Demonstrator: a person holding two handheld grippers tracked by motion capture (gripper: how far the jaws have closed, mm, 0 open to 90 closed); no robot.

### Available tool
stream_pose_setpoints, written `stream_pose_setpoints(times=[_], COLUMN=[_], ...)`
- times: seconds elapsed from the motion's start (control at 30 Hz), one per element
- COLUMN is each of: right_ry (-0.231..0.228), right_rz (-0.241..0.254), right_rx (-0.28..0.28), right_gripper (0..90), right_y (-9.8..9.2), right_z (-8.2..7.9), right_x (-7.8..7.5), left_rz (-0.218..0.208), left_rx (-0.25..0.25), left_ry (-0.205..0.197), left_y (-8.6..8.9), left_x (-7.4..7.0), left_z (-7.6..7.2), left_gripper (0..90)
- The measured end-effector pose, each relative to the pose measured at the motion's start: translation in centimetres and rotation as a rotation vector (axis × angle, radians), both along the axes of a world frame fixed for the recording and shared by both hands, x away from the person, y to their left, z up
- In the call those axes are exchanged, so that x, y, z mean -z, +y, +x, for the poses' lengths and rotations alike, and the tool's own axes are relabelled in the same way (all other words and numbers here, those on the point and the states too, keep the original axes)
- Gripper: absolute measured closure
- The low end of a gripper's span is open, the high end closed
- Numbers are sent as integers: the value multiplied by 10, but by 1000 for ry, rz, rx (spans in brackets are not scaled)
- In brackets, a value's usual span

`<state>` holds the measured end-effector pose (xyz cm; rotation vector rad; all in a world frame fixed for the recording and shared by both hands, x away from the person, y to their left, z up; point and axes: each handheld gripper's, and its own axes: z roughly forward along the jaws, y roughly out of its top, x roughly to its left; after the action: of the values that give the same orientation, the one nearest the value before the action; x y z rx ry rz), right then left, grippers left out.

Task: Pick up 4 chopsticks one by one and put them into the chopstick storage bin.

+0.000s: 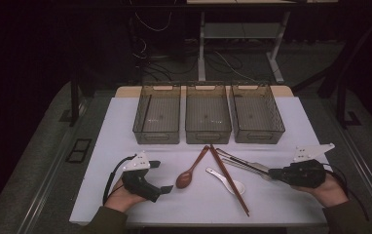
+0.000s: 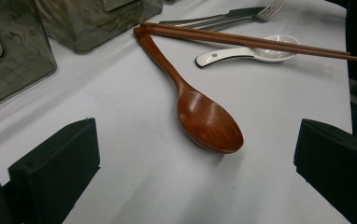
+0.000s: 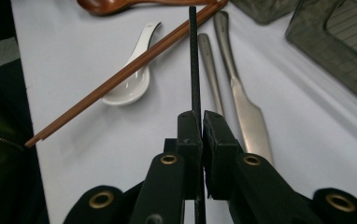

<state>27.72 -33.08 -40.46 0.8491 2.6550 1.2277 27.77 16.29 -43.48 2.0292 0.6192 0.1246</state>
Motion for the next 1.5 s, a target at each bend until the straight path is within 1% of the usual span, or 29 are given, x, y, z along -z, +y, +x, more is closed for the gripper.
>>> stream_pose_setpoints(times=[0.17, 0.43, 0.67, 1.03, 1.13, 1.5], right_ry=[-20, -23, -35, -37, -40, -40], right_rz=[4, 10, 28, 32, 35, 37], right_rx=[13, 33, 48, 63, 63, 64], right_gripper=[856, 856, 856, 856, 856, 856], right_y=[5, 13, 21, 42, 48, 72], right_z=[8, 19, 31, 43, 47, 59], right_x=[-7, -13, -22, -31, -33, -38], left_rz=[2, -1, 0, 0, 1, -1], left_rx=[1, -3, -2, -2, 1, -1], left_ry=[1, 2, 1, 3, -2, 2], left_y=[0, -1, -1, 0, 0, 1], left_x=[0, 1, 1, 1, 1, 0], left_z=[0, 0, 0, 0, 0, 0], left_gripper=[0, 0, 0, 0, 0, 0])
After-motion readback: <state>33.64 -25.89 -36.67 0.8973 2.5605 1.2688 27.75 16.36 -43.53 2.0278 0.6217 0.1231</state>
